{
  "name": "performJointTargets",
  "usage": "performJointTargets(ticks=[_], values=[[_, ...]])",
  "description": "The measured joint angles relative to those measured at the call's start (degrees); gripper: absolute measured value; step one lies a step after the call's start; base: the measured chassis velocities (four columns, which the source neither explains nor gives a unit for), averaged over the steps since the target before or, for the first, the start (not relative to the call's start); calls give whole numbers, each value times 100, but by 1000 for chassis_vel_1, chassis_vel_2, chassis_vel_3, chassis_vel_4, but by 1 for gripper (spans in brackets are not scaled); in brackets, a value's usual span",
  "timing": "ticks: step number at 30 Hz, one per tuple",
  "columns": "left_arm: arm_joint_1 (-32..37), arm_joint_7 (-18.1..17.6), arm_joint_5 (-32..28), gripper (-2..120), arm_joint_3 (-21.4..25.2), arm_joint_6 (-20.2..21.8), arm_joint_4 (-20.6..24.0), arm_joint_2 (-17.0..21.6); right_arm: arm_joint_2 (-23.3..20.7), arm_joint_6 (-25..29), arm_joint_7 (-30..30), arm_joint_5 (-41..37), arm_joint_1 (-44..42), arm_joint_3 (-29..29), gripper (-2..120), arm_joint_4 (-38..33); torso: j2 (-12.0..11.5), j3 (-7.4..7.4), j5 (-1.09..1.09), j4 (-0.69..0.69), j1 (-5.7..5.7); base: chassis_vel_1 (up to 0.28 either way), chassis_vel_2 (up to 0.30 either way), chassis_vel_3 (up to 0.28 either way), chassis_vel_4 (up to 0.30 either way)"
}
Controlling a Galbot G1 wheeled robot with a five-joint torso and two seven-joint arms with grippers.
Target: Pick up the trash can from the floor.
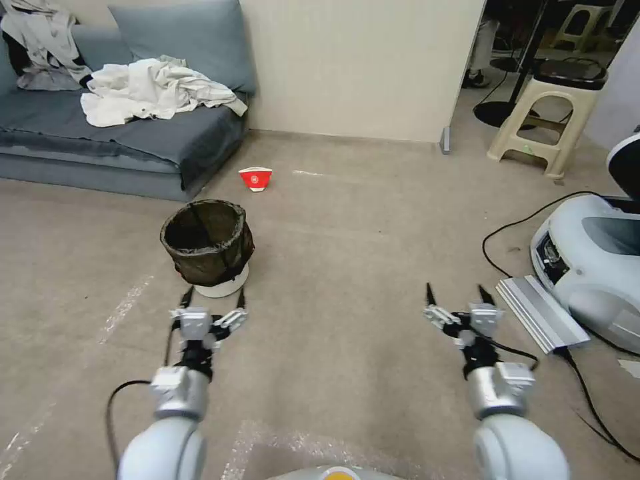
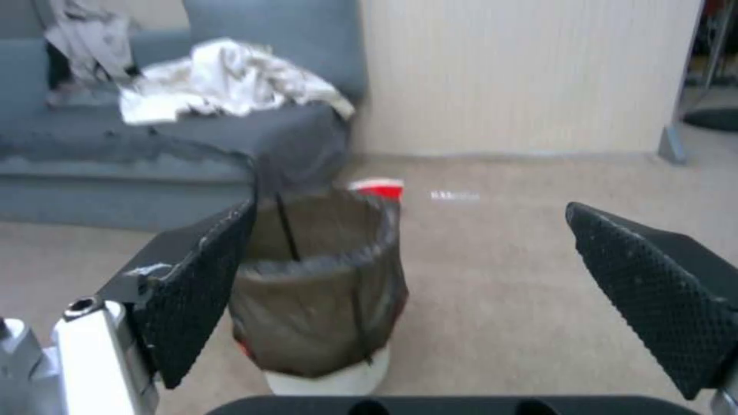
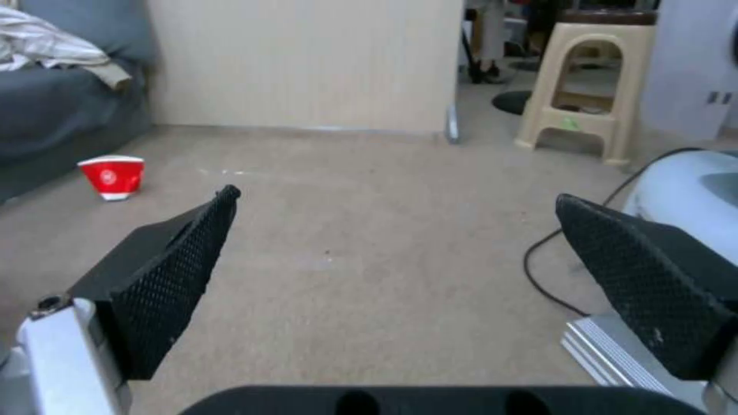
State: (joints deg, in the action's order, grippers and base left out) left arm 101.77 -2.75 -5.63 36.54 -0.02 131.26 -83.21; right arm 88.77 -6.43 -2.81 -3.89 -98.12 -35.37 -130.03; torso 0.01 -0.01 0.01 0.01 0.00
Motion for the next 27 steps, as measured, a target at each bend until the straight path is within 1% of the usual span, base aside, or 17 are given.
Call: performJointTargets(ticks=[2, 3, 6, 11, 27], values=[[52, -16, -67, 100, 31, 75, 39, 28, 8, -38, 10, -5, -26, -10, 100, -15, 0, 0, 3, -1, 0, 0, 0, 0, 0], [73, -19, -101, 100, 33, 130, 40, 42, 7, -55, 34, -5, -38, -22, 100, -17, -1, 0, -4, 0, 0, 0, 0, 0, 0], [75, -20, -137, 100, 31, 184, 32, 67, 5, -60, 85, 0, -51, -29, 100, -7, -1, 0, 0, -1, 0, 0, 0, 0, 0], [48, -19, -186, 100, 21, 181, -16, 83, -11, -54, 182, 9, -58, -56, 100, 25, -1, 0, -1, -1, 0, 0, 0, 0, 0], [30, 80, -171, 100, 38, 157, -47, 95, -12, -18, 142, 0, -34, -52, 100, 62, -1, 1, -1, -1, 0, 0, 0, 0, 0]])
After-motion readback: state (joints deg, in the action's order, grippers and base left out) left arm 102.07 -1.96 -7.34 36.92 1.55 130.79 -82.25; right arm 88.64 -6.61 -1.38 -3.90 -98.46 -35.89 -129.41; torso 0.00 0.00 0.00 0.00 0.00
